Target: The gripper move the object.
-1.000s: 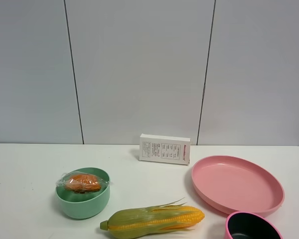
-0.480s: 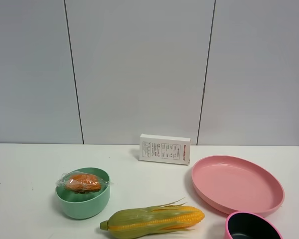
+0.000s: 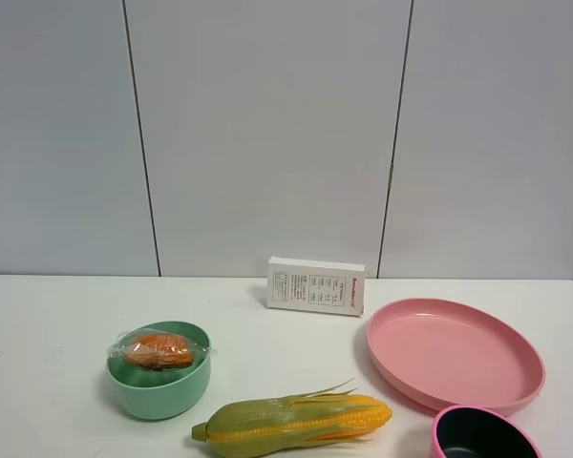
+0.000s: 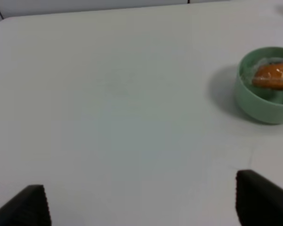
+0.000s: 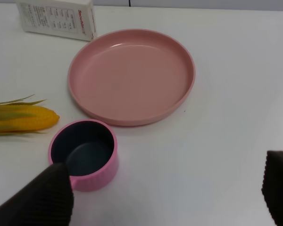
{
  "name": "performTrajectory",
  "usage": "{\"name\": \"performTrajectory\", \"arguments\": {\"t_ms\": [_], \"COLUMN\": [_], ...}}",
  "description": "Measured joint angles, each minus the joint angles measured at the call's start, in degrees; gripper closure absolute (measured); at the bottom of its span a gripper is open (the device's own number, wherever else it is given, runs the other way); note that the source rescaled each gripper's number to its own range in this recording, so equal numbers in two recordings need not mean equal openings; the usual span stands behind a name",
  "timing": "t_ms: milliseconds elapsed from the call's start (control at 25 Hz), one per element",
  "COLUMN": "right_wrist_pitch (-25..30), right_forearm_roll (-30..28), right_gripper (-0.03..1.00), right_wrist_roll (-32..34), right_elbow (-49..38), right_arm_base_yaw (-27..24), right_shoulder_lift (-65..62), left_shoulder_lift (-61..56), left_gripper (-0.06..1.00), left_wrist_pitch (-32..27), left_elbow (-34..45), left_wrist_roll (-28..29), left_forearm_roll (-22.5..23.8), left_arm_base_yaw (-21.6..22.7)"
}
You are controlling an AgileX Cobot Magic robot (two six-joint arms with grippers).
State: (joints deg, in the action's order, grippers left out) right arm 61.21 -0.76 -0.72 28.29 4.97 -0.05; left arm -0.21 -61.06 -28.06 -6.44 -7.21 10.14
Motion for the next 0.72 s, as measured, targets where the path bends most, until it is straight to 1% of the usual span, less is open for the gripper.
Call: {"name": "performTrajectory", "arguments": {"t_ms": [80,320,720], "right_wrist_pitch": [0.0,0.0,0.0], "right_forearm_roll": [0.0,0.0,0.0], "right_gripper": [-0.03,-0.03,-0.03], "right_wrist_roll": [0.0,0.0,0.0], "right_elbow": [0.0,0.0,0.0], "right_arm_base_yaw": [0.0,0.0,0.0], "right_shoulder_lift": [0.0,0.0,0.0], "left_shoulder_lift": [0.0,0.0,0.0], "left_gripper": [0.11,0.11,0.12], "left_wrist_pitch": [0.0,0.0,0.0], "left_elbow": [0.0,0.0,0.0], "left_wrist_roll": [0.1,2.8,3.1], "left_forearm_roll": [0.0,2.0,2.3], "left_arm_base_yaw": [-0.1,-0.1,-0.1]}}
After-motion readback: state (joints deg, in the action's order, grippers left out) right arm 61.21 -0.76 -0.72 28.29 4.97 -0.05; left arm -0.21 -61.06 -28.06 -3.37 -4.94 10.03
